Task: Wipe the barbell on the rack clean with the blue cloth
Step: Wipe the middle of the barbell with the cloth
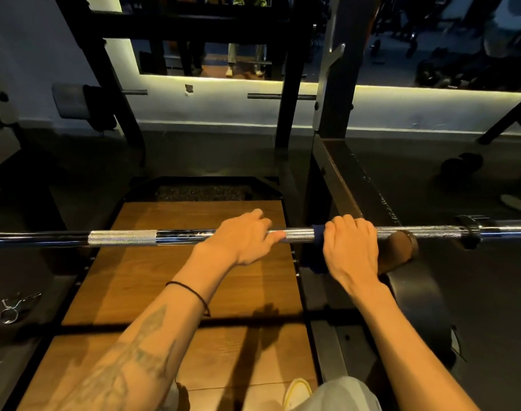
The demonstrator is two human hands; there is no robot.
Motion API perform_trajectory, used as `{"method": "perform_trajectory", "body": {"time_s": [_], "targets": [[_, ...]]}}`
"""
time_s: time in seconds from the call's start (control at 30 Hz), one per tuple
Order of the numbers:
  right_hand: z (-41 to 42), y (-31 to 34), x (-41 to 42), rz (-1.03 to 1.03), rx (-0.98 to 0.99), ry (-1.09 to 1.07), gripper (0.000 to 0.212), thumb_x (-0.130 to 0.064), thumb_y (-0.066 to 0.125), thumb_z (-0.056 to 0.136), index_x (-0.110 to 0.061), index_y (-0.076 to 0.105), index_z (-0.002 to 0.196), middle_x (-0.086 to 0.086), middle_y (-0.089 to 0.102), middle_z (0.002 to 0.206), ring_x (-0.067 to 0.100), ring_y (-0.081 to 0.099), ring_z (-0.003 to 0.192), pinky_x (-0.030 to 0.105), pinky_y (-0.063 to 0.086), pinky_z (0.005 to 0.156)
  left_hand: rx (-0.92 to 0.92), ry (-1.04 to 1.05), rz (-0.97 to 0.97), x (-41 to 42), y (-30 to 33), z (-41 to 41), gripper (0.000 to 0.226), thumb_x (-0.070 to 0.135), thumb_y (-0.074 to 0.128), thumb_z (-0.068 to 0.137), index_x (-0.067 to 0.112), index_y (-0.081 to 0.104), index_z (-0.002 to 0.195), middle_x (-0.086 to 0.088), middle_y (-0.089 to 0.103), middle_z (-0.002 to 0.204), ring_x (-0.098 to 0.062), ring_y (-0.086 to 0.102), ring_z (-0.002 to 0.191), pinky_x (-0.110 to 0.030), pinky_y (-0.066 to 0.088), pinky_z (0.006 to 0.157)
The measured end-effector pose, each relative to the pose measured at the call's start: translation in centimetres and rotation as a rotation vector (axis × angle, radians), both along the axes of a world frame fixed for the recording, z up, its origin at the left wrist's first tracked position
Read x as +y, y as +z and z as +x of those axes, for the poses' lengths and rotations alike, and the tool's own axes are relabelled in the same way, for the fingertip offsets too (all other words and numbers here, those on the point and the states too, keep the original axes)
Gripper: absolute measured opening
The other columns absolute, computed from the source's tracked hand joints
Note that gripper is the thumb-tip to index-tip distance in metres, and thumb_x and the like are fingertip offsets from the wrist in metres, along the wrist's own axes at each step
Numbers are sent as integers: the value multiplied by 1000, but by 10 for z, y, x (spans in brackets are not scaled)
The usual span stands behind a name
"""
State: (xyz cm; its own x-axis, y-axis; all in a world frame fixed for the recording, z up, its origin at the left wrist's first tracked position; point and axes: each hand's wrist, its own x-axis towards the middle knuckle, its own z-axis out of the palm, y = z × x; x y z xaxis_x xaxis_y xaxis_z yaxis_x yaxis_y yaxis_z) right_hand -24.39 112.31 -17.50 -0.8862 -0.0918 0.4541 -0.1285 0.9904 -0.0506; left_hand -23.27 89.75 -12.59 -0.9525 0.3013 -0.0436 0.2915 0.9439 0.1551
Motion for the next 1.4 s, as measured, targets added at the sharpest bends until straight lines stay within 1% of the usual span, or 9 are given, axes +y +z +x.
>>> {"method": "perform_trajectory", "body": {"time_s": [0.1, 0.23, 0.37, 0.47, 0.7, 0.9, 1.03, 1.23, 1.4], "targets": [[3, 5, 1, -57, -1, 34, 36, -33, 24, 100, -23, 50, 78, -4, 49, 77, 19, 44, 71, 38, 36, 76, -163, 40, -4, 15, 1, -15, 54, 63, 27, 100, 22, 57, 118, -4, 63, 114, -26, 60, 103, -37, 40, 77], [8, 13, -31, -81, 25, 138, 37, -33, 23, 99, -24, 50, 76, -1, 52, 74, 22, 42, 66, 41, 33, 68, -163, 19, 6, 10, 0, -14, 52, 61, 35, 99, 20, 56, 122, -6, 67, 113, -28, 63, 102, -36, 43, 77], [9, 8, -55, -31, 24, 292, 30, -31, 29, 101, -27, 47, 77, -7, 42, 74, 18, 36, 64, 37, 27, 65, 57, -34, 5, 12, -10, 3, 40, 54, 41, 100, 16, 53, 109, -4, 66, 112, -27, 63, 102, -36, 41, 75], [7, 12, -31, 31, 75, 314, 28, -27, 34, 97, -25, 43, 71, 0, 48, 68, 27, 47, 60, 41, 31, 61, 301, -33, -9, 9, -26, 12, 39, 56, 42, 99, 22, 56, 112, 1, 65, 107, -22, 63, 95, -37, 46, 80], [3, 8, 3, 18, 79, -53, 34, -23, 33, 94, -17, 54, 69, 8, 54, 69, 31, 50, 65, 45, 37, 67, 423, 32, 9, 10, -42, 13, 52, 63, 27, 94, 28, 60, 114, 9, 62, 94, -12, 55, 77, -30, 40, 68], [16, 9, -59, 31, 72, 155, 32, -28, 34, 98, -23, 56, 76, -2, 51, 74, 20, 42, 65, 38, 33, 66, 621, 17, 146, 14, -52, 21, 29, 45, 53, 94, 22, 63, 109, 5, 57, 87, -17, 50, 74, -32, 34, 67], [12, 14, -27, 100, 121, 253, 26, -25, 37, 91, -24, 46, 67, 2, 50, 64, 30, 48, 56, 41, 30, 56, 665, 23, 156, 15, -58, 22, 30, 44, 59, 94, 20, 63, 112, 3, 56, 89, -21, 50, 77, -36, 38, 69], [3, 5, -12, 65, 5, -54, 37, -29, 23, 99, -23, 51, 75, 0, 50, 75, 27, 52, 73, 41, 32, 74, 448, 6, 90, 8, -41, 20, 46, 58, 40, 98, 25, 60, 123, 6, 63, 101, -13, 57, 86, -31, 43, 75], [15, 7, -66, -7, -25, 33, 43, -32, 20, 101, -24, 58, 83, -2, 55, 82, 22, 49, 76, 41, 37, 79, 8, 50, 46, 4, -7, -2, 48, 56, 33, 102, 23, 58, 127, 0, 65, 122, -23, 62, 108, -38, 46, 84]]}}
